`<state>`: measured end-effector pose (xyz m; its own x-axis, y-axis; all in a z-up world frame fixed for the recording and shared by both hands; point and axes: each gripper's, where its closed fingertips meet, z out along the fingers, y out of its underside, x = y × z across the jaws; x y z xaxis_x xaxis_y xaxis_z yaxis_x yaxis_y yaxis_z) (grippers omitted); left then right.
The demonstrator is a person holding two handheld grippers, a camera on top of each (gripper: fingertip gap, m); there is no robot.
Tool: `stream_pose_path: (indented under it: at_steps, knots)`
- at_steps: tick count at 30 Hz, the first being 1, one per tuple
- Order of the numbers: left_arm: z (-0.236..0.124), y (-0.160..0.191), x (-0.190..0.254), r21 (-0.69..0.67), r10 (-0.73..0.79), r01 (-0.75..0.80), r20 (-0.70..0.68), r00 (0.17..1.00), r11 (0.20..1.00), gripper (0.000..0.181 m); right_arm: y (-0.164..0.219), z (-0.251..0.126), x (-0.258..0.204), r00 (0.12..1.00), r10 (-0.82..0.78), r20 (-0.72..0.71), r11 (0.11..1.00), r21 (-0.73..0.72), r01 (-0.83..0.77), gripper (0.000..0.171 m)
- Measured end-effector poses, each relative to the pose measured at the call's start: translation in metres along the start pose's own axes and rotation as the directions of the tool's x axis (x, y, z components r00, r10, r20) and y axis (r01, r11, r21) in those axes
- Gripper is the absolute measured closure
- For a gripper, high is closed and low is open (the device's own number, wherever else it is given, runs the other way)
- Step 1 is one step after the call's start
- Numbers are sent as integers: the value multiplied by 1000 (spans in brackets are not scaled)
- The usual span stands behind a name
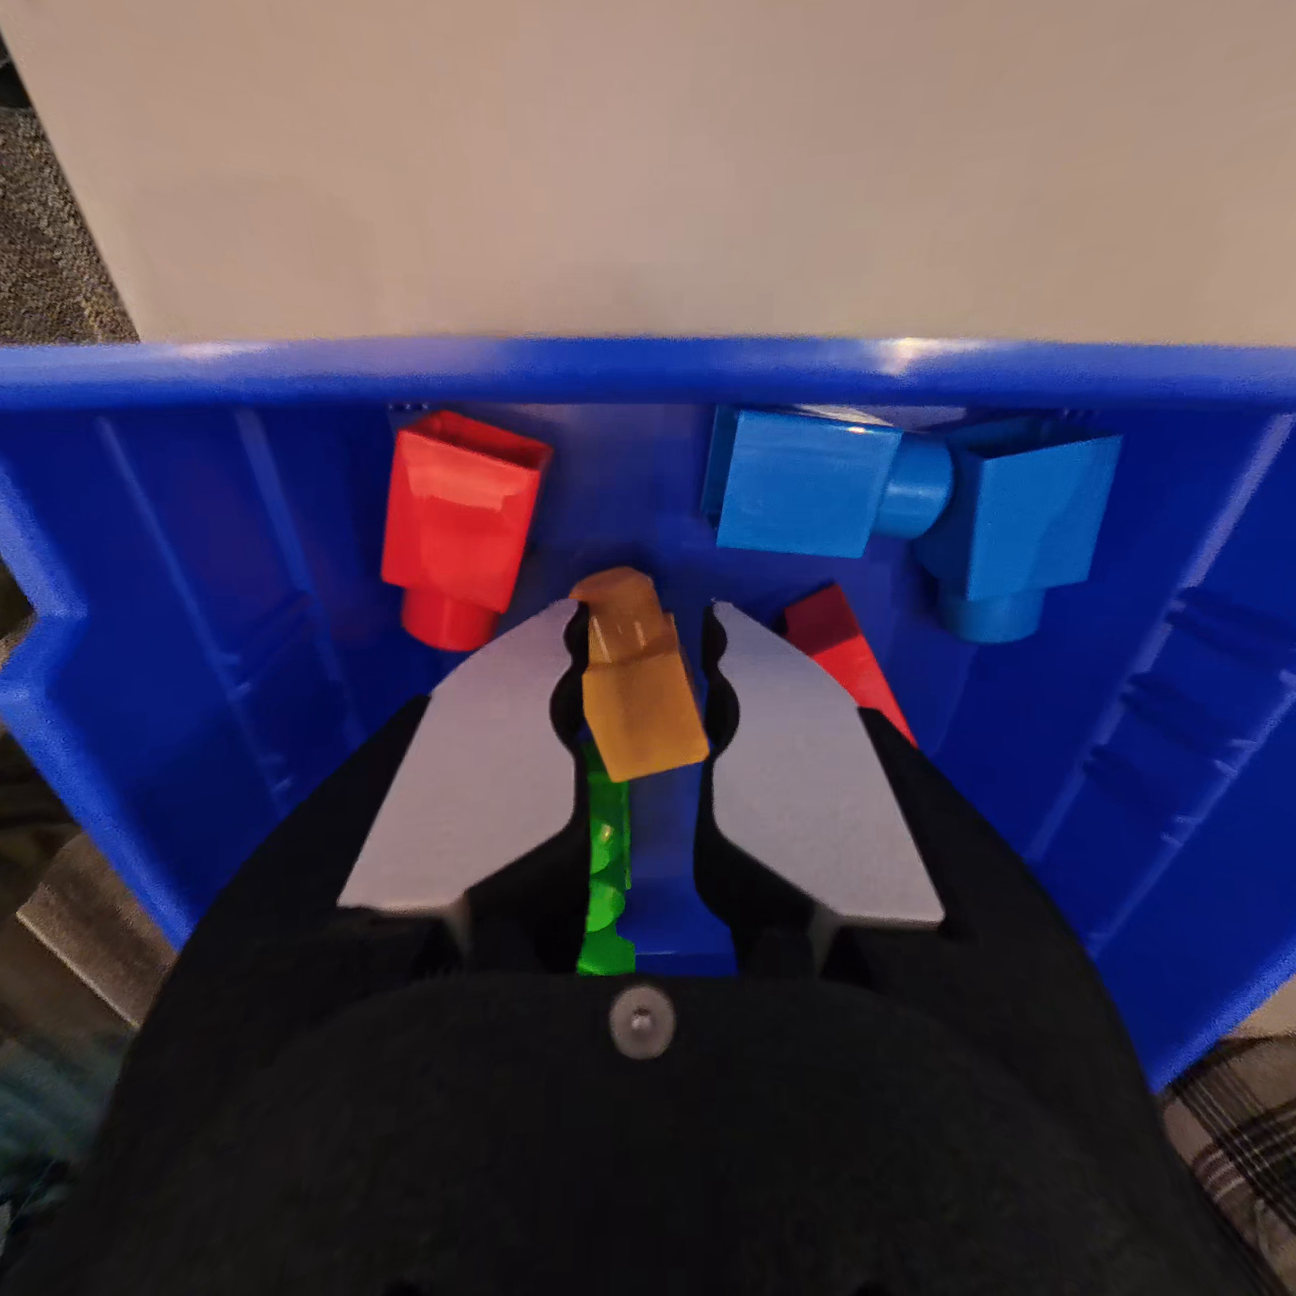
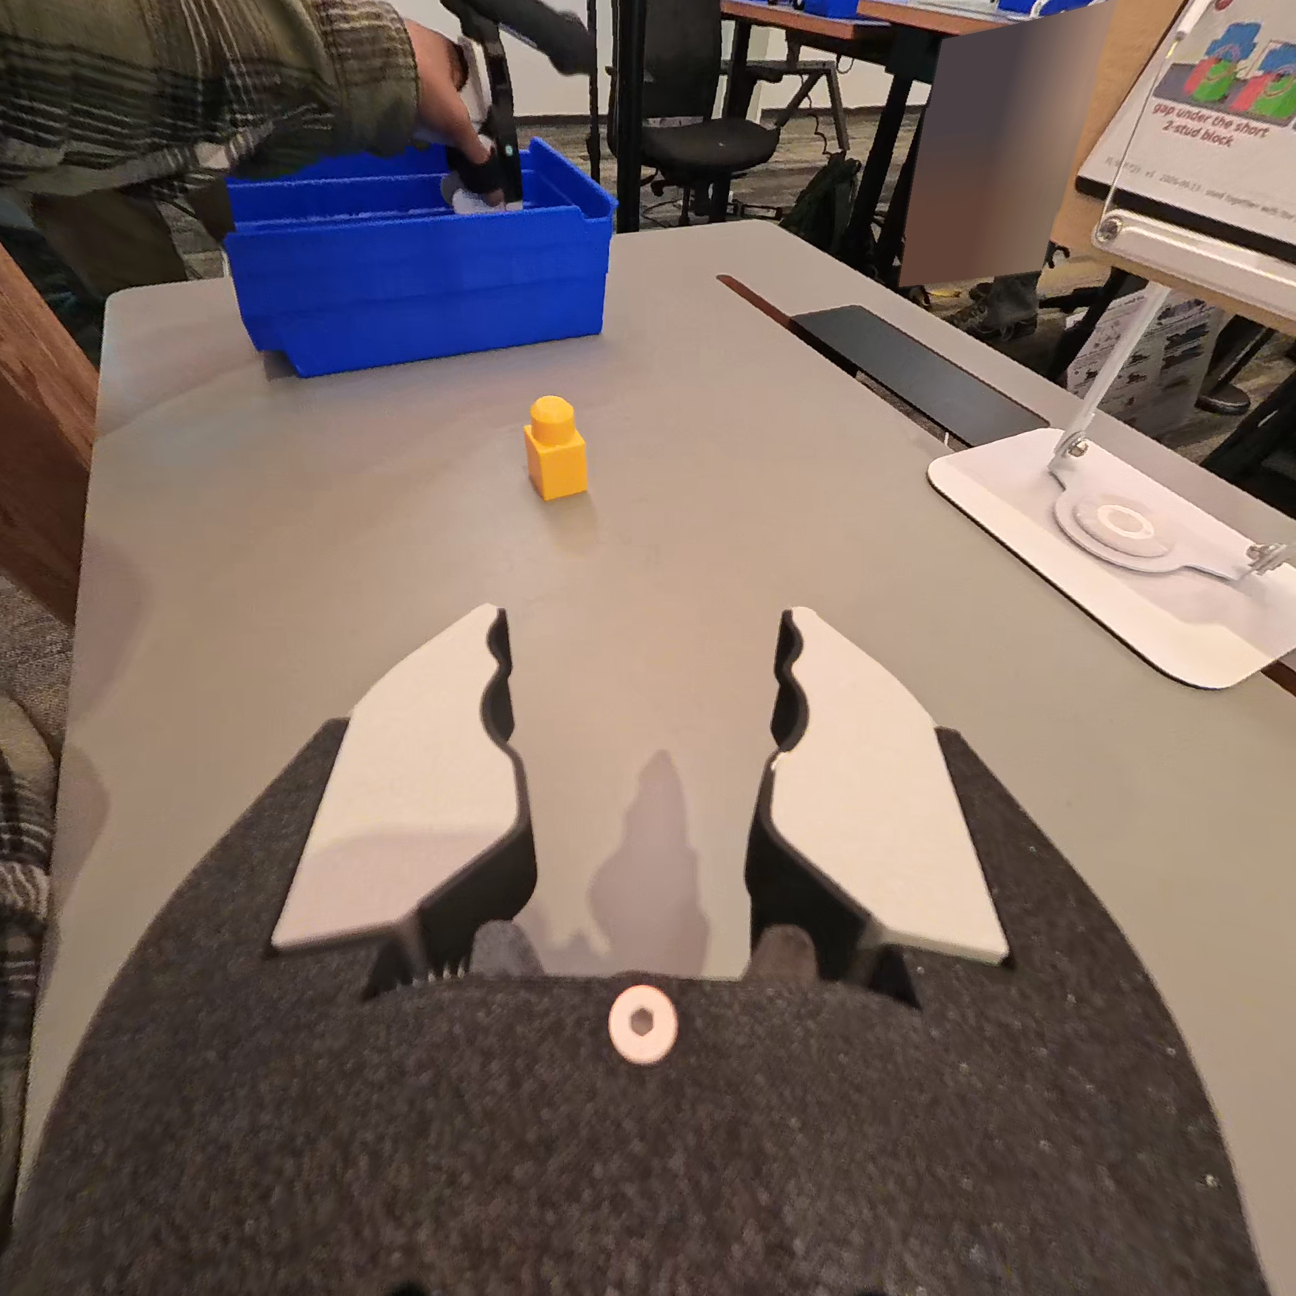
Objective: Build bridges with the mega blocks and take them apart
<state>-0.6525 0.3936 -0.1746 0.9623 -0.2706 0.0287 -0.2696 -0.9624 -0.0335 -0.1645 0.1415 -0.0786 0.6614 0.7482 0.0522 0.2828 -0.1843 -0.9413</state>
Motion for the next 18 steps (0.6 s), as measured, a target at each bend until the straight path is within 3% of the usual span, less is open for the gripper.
stream_pose_path:
  at_steps: [9, 18]
  knots:
    - [-9, 10, -5, -6, -45, 45, 35, 998, 999, 149, 0, 3, 0, 1000, -1, 10, 1000, 4, 1, 99]
    - [-10, 22, 4, 2, -147, 148, -75, 986, 989, 135, -1, -1, -4, 1000, -1, 12, 1000, 8, 1, 99]
